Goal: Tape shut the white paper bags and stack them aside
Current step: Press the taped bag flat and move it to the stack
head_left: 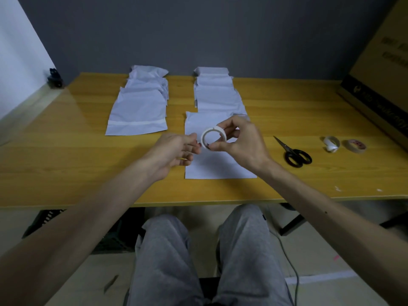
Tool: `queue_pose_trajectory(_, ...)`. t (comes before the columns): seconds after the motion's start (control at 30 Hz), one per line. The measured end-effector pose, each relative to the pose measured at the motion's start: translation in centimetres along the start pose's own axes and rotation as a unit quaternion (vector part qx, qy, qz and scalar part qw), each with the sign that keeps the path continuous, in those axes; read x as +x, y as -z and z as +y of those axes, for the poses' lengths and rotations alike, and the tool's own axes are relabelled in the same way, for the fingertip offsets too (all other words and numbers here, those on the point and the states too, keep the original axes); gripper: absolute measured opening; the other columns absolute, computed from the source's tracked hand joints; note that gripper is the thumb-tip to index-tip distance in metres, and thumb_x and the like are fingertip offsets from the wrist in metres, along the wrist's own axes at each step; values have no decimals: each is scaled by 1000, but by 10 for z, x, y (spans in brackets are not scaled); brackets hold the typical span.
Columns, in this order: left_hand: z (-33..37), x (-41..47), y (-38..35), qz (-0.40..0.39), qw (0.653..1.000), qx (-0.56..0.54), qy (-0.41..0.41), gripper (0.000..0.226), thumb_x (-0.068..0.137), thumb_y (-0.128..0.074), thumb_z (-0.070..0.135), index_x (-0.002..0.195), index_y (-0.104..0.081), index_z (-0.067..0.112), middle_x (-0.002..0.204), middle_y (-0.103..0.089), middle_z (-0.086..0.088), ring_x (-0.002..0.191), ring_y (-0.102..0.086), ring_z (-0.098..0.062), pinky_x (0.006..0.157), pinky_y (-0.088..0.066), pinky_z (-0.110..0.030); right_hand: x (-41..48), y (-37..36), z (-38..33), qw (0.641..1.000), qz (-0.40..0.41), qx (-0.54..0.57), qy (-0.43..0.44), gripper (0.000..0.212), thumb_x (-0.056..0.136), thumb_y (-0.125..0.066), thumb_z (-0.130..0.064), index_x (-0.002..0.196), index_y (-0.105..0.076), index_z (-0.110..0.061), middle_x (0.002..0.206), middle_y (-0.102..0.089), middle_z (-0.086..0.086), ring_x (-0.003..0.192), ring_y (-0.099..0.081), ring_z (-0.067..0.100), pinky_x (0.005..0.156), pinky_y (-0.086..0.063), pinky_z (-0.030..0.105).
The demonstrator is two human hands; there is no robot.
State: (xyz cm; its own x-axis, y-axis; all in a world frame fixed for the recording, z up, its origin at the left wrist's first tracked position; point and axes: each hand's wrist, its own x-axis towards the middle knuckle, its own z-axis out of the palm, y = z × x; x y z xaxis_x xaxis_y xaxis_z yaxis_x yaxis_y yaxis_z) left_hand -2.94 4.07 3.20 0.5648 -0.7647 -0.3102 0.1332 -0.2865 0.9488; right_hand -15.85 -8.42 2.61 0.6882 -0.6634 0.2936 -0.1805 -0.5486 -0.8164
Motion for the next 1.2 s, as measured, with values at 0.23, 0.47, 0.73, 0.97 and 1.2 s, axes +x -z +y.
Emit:
queue_pose_trajectory(0.23,-5,3,1,16,1000,22,4,15,92,-62,15,83,-67,4,66,-62,-3,57,-52,-13,56,-46,-24,-4,-5,1,1000,-3,-16,17,39,60,-89,-15,91,-65,-12,81,-67,-5,73,-61,2,67,-42,6)
queue_pose_trajectory(0.47,-11,4,9,21,995,92,-19,20,93,-61,18,77,-63,7,66,-58,-3,58,-51,-12,55,-45,-20,-4,-8,2,999,-26,27,23,46,65,-85,-10,102,-58,-17,86,-63,0,72,-63,11,63,-49,16)
queue_pose_trajectory(0.73,-15,5,8,78,976,199,-38,23,96,-57,14,79,-64,0,69,-56,-3,63,-46,-10,62,-37,-24,2,-19,16,991,-41,-43,117,18,73,-78,1,82,-63,3,87,-64,6,78,-60,7,67,-44,8)
queue_pose_trajectory(0.97,-15,9,11,56,980,191,-24,21,92,-62,17,77,-65,3,68,-57,-3,64,-49,-13,62,-40,-25,8,-13,21,984,-40,-79,154,14,72,-78,2,81,-67,-1,87,-67,9,75,-63,13,65,-49,11)
queue_pose_trajectory(1.2,-15,7,17,16,971,237,-20,24,92,-62,21,72,-66,9,71,-63,0,61,-49,-10,53,-37,-20,5,-16,23,975,-63,-97,192,14,77,-73,2,91,-73,0,90,-68,9,80,-63,13,72,-46,7)
